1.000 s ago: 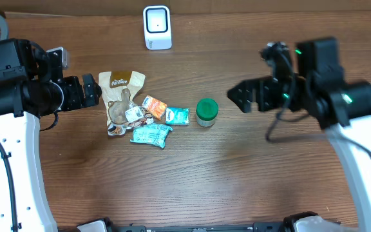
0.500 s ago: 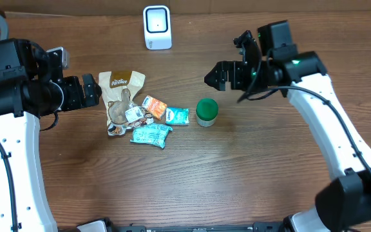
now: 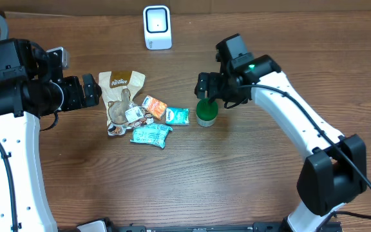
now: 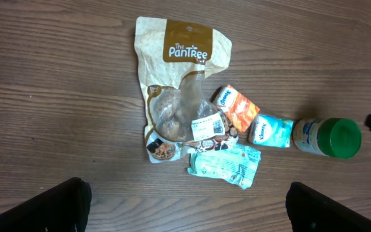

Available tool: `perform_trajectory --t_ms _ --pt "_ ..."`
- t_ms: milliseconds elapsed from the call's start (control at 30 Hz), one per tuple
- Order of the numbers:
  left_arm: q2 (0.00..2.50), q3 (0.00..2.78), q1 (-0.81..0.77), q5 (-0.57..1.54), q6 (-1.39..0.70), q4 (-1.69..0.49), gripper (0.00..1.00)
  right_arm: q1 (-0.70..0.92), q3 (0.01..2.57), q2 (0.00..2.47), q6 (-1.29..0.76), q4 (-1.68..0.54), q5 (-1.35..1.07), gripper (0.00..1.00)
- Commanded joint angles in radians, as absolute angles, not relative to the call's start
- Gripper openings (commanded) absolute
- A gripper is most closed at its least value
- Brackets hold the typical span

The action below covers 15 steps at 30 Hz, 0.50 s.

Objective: Scan the item barcode
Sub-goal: 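Reach the right gripper forward over the green-lidded jar, then lower the open right gripper around the green-lidded jar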

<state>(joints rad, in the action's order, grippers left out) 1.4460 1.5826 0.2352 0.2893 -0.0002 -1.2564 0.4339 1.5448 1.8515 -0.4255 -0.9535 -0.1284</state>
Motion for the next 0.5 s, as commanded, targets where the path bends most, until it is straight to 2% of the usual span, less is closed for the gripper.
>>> perform_trajectory --t_ms 0,467 --pt "1.446 1.586 0.229 0.305 -0.007 -1.256 0.99 0.450 1.572 1.889 -0.449 -0.947 -0.067 0.96" --pt "1.446 1.586 0.229 0.305 -0.007 -1.256 1.00 0.520 1.572 1.994 -0.449 -0.974 0.000 0.81"
